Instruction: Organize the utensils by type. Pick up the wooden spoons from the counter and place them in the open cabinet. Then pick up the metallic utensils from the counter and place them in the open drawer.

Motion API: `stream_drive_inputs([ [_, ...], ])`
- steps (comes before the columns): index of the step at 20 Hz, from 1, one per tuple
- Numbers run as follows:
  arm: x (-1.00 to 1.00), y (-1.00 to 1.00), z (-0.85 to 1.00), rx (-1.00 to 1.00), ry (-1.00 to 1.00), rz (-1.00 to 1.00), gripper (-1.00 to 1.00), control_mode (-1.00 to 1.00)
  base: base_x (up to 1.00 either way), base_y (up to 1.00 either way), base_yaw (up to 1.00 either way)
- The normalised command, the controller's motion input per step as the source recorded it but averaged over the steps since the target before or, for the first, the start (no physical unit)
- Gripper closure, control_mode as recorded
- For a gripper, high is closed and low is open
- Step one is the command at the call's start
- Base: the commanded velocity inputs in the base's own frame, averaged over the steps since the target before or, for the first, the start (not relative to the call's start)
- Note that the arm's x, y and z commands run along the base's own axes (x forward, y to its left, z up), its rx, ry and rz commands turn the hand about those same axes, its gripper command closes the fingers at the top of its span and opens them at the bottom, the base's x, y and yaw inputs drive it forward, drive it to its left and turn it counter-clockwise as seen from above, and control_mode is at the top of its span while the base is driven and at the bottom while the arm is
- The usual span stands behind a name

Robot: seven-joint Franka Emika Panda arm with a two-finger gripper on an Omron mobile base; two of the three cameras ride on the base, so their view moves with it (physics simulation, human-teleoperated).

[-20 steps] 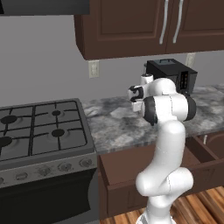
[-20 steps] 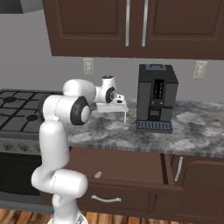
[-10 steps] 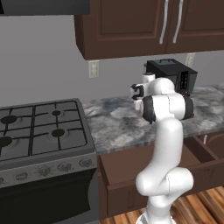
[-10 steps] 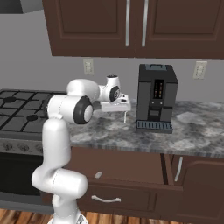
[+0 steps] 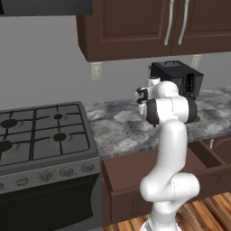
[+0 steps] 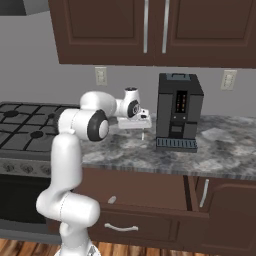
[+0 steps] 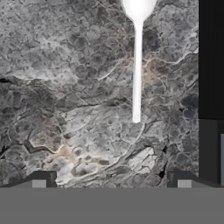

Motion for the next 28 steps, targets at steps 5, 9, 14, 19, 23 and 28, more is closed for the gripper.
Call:
stream_drive_inputs([
  [5, 0.32, 0.00, -0.15, 0.00, 0.00, 0.00, -1.00, -1.00, 0.00, 0.00, 0.00],
  [9, 0.44, 0.00, -0.07, 0.00, 0.00, 0.00, -1.00, -1.00, 0.00, 0.00, 0.00],
  [14, 0.34, -0.02, -0.16, 0.00, 0.00, 0.00, -1.00, -1.00, 0.00, 0.00, 0.00],
  [19, 0.40, -0.04, -0.24, 0.00, 0.00, 0.00, -1.00, -1.00, 0.00, 0.00, 0.00],
  [23, 0.35, -0.09, -0.14, 0.00, 0.00, 0.00, -1.00, -1.00, 0.00, 0.00, 0.00],
  [28, 0.17, -0.21, -0.06, 0.00, 0.00, 0.00, -1.00, -1.00, 0.00, 0.00, 0.00],
])
